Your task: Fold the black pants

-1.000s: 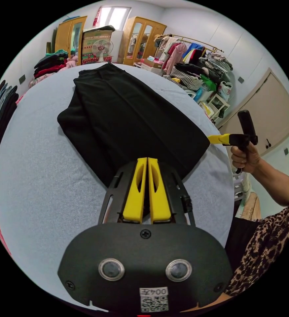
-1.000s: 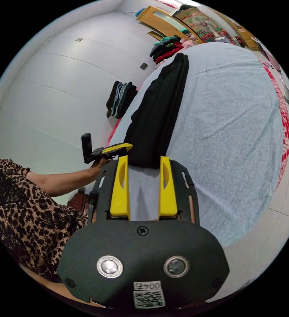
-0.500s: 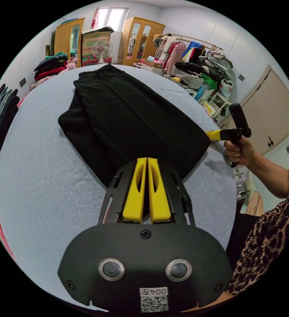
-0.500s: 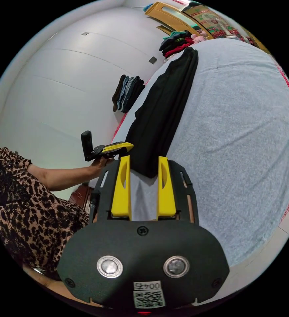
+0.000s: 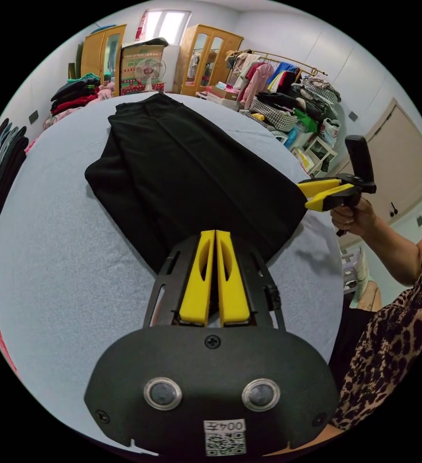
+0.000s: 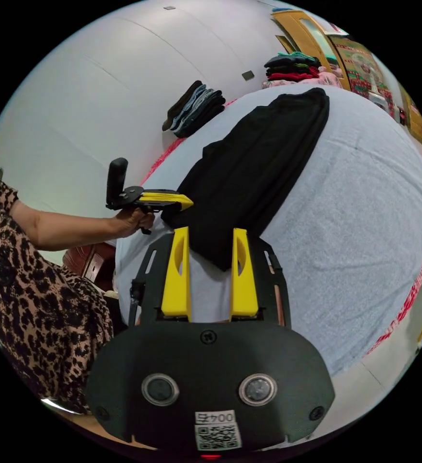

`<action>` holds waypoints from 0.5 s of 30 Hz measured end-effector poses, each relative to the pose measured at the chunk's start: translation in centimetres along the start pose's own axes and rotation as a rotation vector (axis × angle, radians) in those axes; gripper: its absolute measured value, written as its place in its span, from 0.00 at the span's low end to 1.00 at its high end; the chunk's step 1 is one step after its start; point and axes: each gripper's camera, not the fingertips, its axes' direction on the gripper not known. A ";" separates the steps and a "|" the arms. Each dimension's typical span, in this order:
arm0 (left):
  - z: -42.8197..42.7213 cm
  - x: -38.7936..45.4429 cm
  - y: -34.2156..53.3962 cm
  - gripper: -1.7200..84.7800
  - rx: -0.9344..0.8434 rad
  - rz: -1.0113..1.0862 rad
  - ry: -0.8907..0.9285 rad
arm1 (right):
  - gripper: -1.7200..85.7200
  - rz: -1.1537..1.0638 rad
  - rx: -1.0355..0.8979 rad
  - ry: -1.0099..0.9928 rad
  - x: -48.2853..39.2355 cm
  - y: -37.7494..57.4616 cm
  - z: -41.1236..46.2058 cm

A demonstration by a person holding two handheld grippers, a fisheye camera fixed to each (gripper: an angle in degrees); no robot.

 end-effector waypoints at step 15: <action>0.0 -0.8 0.1 0.03 0.001 -0.014 0.015 | 0.21 0.004 0.039 0.018 3.0 -6.0 0.2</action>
